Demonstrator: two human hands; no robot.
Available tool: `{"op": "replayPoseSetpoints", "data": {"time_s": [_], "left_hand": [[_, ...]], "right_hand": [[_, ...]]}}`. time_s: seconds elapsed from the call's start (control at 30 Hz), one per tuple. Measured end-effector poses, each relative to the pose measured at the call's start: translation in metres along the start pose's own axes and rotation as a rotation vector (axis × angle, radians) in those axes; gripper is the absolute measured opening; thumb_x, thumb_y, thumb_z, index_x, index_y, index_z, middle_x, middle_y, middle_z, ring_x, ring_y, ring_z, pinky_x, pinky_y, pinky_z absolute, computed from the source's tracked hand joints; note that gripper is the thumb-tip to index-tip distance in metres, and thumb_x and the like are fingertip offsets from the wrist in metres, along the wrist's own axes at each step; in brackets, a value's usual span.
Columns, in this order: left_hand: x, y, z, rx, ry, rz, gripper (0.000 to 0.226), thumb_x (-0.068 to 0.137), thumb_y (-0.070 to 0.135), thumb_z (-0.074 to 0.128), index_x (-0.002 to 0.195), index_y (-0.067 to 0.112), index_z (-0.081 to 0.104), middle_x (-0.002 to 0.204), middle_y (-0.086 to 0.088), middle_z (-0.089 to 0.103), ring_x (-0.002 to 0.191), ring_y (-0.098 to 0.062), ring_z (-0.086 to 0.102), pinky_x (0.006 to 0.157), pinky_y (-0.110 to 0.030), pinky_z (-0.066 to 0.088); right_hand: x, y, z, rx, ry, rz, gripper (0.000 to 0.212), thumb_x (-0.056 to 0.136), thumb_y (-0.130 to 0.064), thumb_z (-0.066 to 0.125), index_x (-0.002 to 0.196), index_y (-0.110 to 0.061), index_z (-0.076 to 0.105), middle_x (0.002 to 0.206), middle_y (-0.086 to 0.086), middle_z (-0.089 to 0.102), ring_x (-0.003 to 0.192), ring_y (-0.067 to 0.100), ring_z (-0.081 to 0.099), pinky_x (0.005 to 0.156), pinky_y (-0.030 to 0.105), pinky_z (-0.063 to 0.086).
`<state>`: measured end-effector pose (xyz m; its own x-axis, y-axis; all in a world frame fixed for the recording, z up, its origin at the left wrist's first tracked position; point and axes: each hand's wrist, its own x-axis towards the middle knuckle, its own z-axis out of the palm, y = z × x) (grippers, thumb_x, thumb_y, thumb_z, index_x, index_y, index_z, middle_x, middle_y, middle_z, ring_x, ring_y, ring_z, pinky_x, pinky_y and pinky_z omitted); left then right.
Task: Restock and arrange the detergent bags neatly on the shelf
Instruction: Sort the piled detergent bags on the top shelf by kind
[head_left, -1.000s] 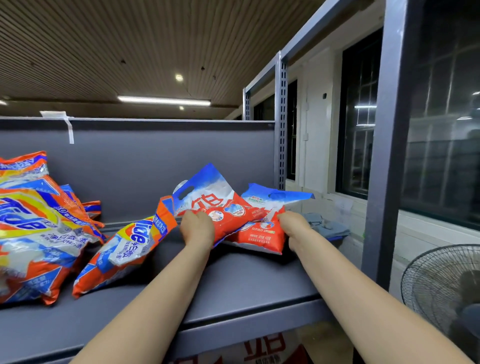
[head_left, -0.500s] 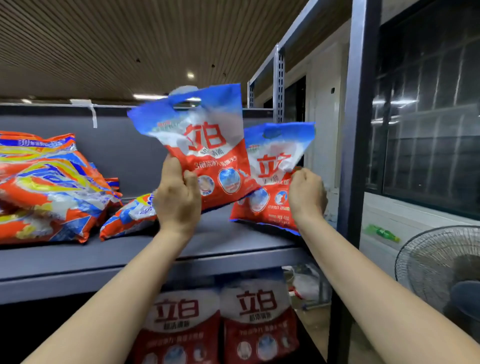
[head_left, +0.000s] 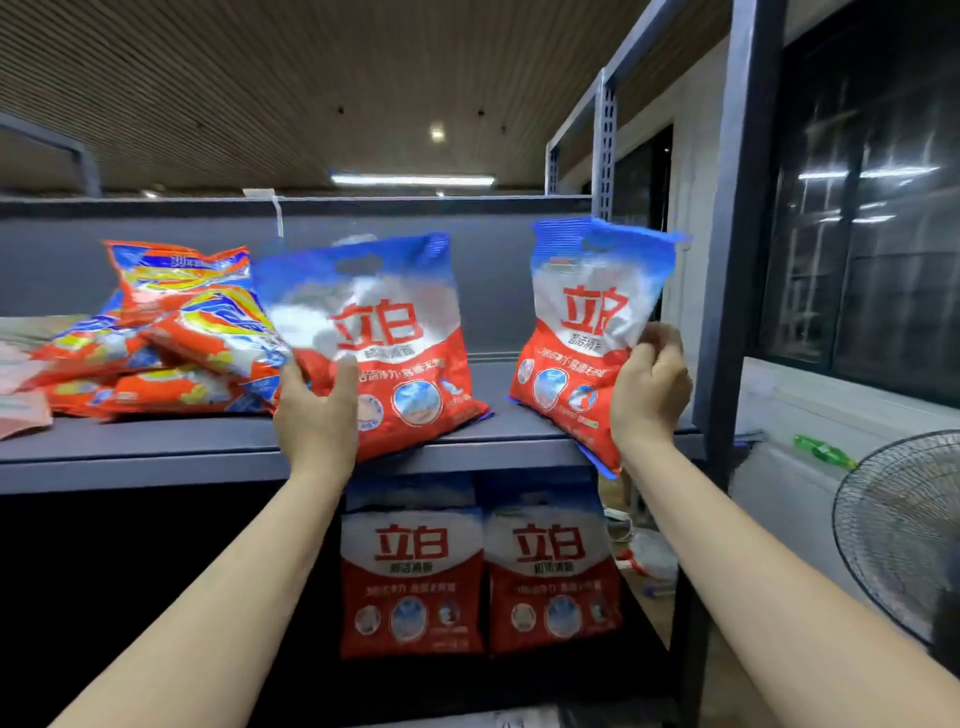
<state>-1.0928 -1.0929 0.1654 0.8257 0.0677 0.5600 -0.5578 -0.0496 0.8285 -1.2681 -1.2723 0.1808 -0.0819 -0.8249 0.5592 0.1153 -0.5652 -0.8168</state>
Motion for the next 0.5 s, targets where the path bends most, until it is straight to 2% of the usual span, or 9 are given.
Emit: {"op": "replayPoseSetpoints", "data": {"time_s": [0.07,0.13,0.23,0.33,0.43,0.5], "left_hand": [[0.002,-0.003,-0.002,-0.028,-0.004,-0.097,0.041,0.09,0.041,0.053,0.113,0.007,0.059,0.113,-0.018,0.063,0.104,-0.036,0.057,0.086,-0.037,0.041],[0.002,-0.002,-0.001,-0.073,-0.037,-0.158,0.034,0.092,0.038,0.05,0.106,0.01,0.063,0.107,-0.016,0.065,0.099,-0.036,0.06,0.089,-0.039,0.047],[0.007,0.0,0.003,-0.242,-0.076,-0.28,0.027,0.086,0.042,0.052,0.097,0.019,0.062,0.1,-0.009,0.068,0.09,-0.031,0.065,0.086,-0.049,0.053],[0.007,0.011,0.002,-0.362,-0.061,-0.404,0.022,0.09,0.03,0.052,0.104,0.016,0.06,0.102,-0.008,0.066,0.084,-0.026,0.065,0.082,-0.044,0.055],[-0.003,0.02,0.002,-0.339,0.054,-0.442,0.029,0.095,0.022,0.045,0.119,0.011,0.057,0.103,-0.005,0.062,0.077,-0.02,0.06,0.068,-0.029,0.049],[-0.014,0.024,-0.002,-0.209,0.146,-0.409,0.032,0.099,0.021,0.038,0.12,0.007,0.056,0.11,-0.012,0.061,0.09,-0.027,0.059,0.073,-0.029,0.043]], "right_hand": [[-0.002,0.001,-0.004,0.046,-0.07,-0.006,0.021,0.098,-0.015,0.043,0.117,-0.016,0.053,0.108,-0.004,0.059,0.095,0.011,0.055,0.065,0.018,0.04],[-0.002,0.002,-0.004,-0.002,-0.157,-0.039,0.034,0.095,-0.02,0.053,0.128,-0.017,0.048,0.122,-0.005,0.058,0.102,0.011,0.055,0.072,0.019,0.045],[0.004,0.002,-0.002,-0.133,-0.258,-0.005,0.055,0.088,-0.028,0.063,0.138,-0.021,0.042,0.138,-0.002,0.051,0.116,0.018,0.055,0.093,0.039,0.05],[0.001,-0.002,0.001,-0.193,-0.364,0.075,0.044,0.082,-0.026,0.065,0.124,-0.022,0.051,0.127,0.004,0.058,0.111,0.025,0.059,0.095,0.046,0.049],[-0.004,-0.002,0.003,-0.264,-0.375,0.115,0.035,0.093,-0.035,0.054,0.12,-0.013,0.053,0.119,0.007,0.061,0.105,0.027,0.06,0.09,0.041,0.05],[-0.005,-0.005,0.001,-0.216,-0.305,0.168,0.035,0.099,-0.04,0.042,0.115,-0.012,0.056,0.112,0.004,0.061,0.102,0.025,0.06,0.086,0.037,0.049]]}}
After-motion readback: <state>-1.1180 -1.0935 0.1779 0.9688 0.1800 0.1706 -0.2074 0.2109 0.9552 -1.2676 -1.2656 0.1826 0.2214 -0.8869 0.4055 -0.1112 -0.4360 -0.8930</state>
